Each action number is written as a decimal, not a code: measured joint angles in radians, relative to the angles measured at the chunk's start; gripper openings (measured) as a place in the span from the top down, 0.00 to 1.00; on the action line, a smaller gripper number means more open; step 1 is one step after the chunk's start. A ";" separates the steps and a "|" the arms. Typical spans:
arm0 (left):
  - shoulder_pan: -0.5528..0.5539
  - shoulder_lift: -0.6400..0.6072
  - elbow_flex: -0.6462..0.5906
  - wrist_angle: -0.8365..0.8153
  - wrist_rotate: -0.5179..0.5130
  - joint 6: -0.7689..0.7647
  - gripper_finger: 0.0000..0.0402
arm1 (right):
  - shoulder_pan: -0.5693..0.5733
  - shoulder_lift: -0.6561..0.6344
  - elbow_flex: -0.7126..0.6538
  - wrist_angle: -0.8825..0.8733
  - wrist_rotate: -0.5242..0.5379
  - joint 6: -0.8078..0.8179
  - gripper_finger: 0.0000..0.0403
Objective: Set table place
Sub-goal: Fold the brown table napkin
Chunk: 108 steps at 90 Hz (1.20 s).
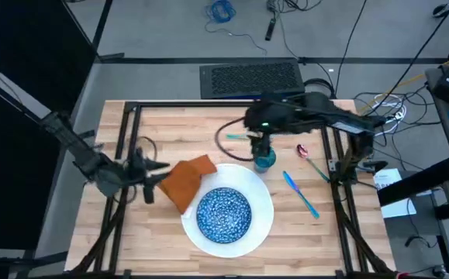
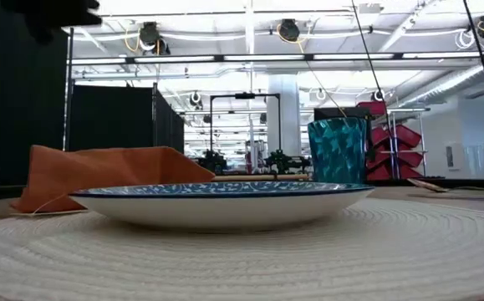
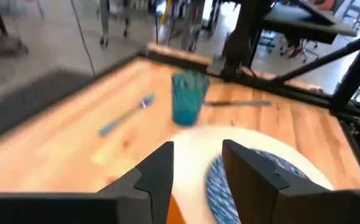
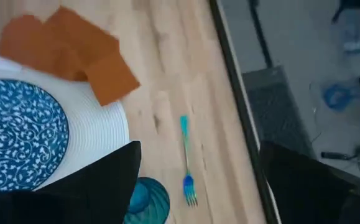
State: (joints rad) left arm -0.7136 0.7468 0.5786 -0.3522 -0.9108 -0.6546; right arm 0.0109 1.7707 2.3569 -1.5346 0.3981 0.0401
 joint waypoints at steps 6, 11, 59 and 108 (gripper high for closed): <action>0.000 0.061 -0.008 0.002 0.042 -0.129 0.70 | 0.007 -0.037 0.000 -0.007 0.003 0.008 0.22; 0.000 0.126 -0.013 -0.003 0.057 -0.225 0.70 | 0.012 -0.062 0.000 -0.013 0.003 0.013 0.22; 0.190 0.422 -0.013 0.007 0.264 -0.404 0.61 | 0.069 -0.131 -0.002 -0.037 -0.001 0.003 0.22; 0.329 0.529 -0.013 0.087 0.467 -0.247 0.53 | 0.070 -0.131 -0.002 -0.037 -0.003 -0.015 0.22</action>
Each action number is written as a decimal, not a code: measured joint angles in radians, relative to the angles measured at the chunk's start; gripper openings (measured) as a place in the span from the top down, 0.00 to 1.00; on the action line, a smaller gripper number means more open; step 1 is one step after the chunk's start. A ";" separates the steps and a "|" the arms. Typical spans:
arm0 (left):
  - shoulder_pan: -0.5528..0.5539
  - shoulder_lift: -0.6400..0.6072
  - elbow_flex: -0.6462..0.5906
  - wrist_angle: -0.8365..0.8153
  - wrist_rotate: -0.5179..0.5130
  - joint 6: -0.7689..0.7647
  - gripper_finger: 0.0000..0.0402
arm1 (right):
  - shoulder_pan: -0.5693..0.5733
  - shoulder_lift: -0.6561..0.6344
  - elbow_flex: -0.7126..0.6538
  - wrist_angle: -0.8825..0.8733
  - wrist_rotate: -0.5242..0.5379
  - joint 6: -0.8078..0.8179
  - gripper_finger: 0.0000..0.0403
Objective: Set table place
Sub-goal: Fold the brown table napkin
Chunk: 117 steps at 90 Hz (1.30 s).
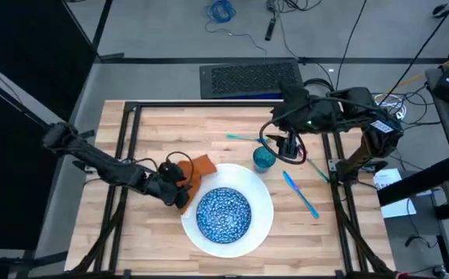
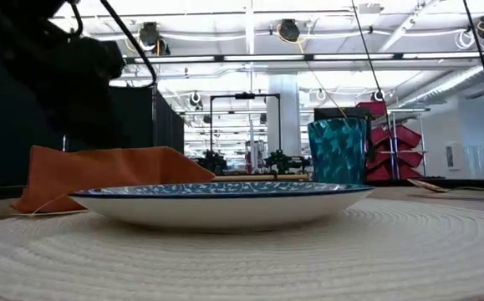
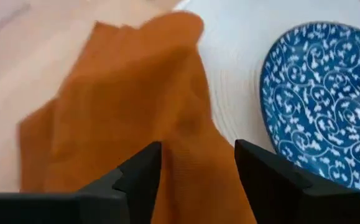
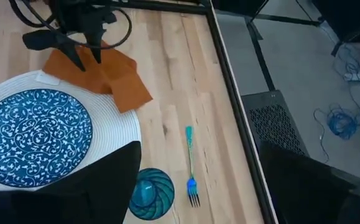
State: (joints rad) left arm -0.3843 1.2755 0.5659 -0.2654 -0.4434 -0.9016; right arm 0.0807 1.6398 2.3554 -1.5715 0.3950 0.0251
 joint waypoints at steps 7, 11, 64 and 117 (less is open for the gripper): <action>0.006 0.027 0.000 0.036 0.022 0.002 0.53 | 0.000 0.000 0.000 0.000 0.000 -0.003 0.22; 0.011 0.045 0.000 0.050 0.034 0.000 0.53 | 0.000 0.000 0.000 0.000 0.000 -0.003 0.22; 0.042 0.143 0.136 -0.006 0.075 0.173 0.99 | 0.000 0.000 0.000 0.000 0.001 -0.007 0.22; 0.042 0.020 0.529 -1.160 -0.023 0.110 1.00 | 0.000 0.000 0.001 0.001 0.000 -0.023 0.22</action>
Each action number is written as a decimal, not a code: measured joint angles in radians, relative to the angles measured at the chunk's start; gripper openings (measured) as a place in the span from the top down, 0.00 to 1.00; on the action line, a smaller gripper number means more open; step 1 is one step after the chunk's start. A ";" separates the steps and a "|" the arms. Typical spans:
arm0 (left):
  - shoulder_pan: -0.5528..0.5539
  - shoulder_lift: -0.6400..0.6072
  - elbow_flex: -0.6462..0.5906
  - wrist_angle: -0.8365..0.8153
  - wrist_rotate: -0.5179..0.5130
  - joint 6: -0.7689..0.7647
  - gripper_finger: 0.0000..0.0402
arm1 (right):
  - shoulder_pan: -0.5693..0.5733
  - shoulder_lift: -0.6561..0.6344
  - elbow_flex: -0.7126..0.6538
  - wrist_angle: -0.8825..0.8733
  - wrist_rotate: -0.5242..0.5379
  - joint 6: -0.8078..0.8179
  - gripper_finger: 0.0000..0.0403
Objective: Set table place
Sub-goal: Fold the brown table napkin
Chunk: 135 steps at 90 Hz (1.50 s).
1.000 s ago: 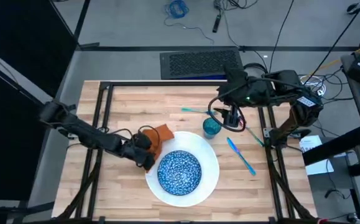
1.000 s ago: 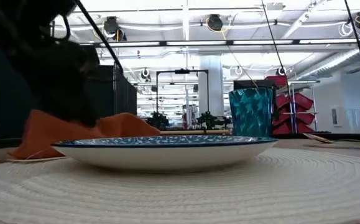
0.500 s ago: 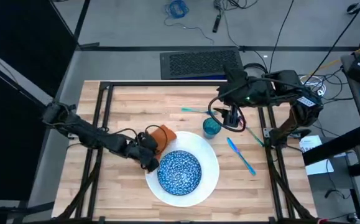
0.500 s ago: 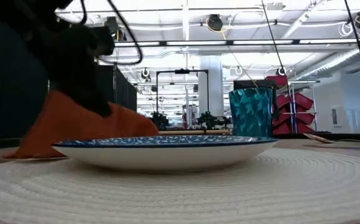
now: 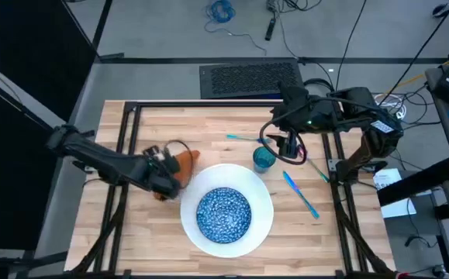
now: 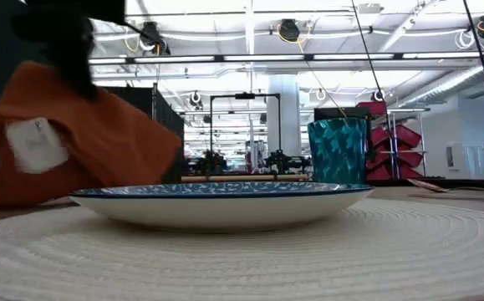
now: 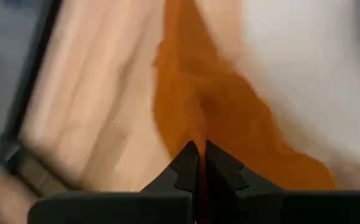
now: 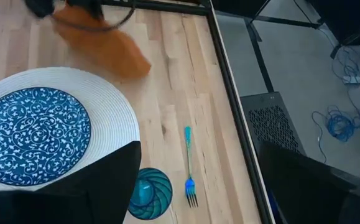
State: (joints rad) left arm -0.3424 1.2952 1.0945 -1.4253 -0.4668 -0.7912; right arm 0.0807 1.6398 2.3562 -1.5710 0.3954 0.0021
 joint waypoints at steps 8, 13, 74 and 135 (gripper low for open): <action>0.000 -0.062 0.000 -0.136 -0.003 -0.074 1.00 | 0.000 0.000 0.000 0.000 0.000 -0.012 0.22; 0.000 -0.103 -0.001 -0.152 -0.006 -0.088 1.00 | 0.000 0.000 0.000 0.000 0.000 -0.015 0.22; -0.063 0.365 -0.040 0.466 0.245 0.120 0.95 | 0.000 0.000 0.000 0.000 -0.005 0.006 0.22; -0.060 0.118 -0.031 0.399 0.163 0.138 0.68 | -0.003 0.000 0.000 0.000 -0.002 -0.019 0.22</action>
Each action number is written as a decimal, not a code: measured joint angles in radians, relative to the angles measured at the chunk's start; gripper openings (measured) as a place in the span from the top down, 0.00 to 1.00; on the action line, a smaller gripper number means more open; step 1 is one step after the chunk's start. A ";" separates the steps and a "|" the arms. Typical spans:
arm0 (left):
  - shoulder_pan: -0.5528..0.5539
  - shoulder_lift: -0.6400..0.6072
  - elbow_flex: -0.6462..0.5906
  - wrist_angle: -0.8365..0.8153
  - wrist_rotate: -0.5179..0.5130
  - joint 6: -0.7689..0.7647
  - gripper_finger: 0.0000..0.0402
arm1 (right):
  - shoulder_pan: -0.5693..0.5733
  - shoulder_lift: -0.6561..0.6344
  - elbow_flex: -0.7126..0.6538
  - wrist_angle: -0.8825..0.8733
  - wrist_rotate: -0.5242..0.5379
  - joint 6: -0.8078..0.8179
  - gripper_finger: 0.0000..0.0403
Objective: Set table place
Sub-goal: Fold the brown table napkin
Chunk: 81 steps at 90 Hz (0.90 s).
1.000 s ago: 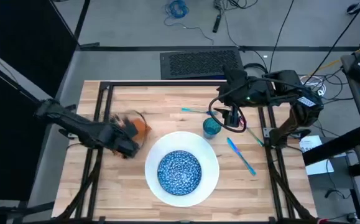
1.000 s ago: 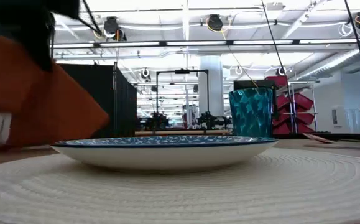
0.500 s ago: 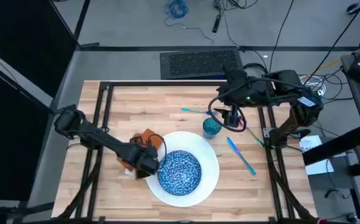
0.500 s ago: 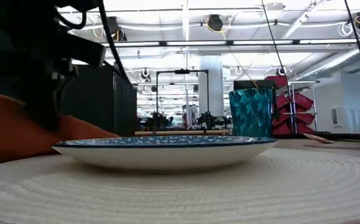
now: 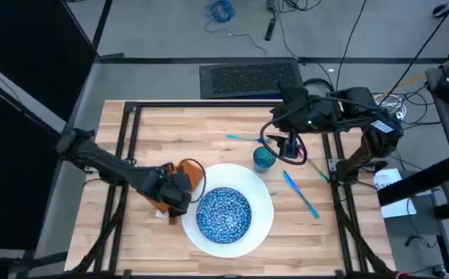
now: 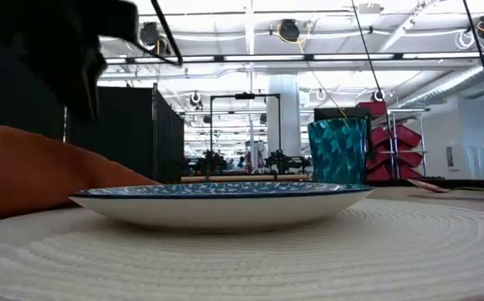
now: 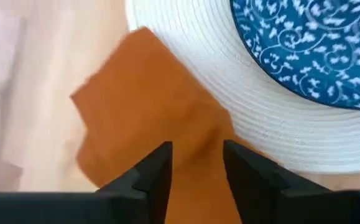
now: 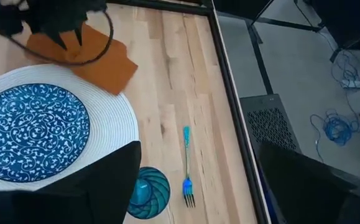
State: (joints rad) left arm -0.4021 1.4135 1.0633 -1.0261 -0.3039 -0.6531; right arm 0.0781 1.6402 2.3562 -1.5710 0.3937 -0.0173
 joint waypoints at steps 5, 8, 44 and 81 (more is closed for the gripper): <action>0.005 -0.038 0.003 -0.030 -0.020 -0.021 0.68 | -0.005 0.000 0.000 0.000 0.001 -0.002 0.22; 0.006 -0.062 0.003 -0.047 -0.034 -0.034 0.68 | -0.008 0.000 0.000 0.000 0.002 -0.002 0.22; -0.053 -0.132 -0.135 -0.052 -0.086 -0.181 0.68 | -0.013 -0.067 0.000 0.000 -0.001 0.044 0.22; -0.104 0.041 -0.222 0.147 -0.023 -0.225 0.68 | 0.003 -0.166 0.000 0.000 -0.006 0.141 0.22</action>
State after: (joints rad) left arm -0.5064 1.4549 0.8410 -0.8791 -0.3273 -0.8782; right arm 0.0807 1.4743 2.3562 -1.5711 0.3876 0.1237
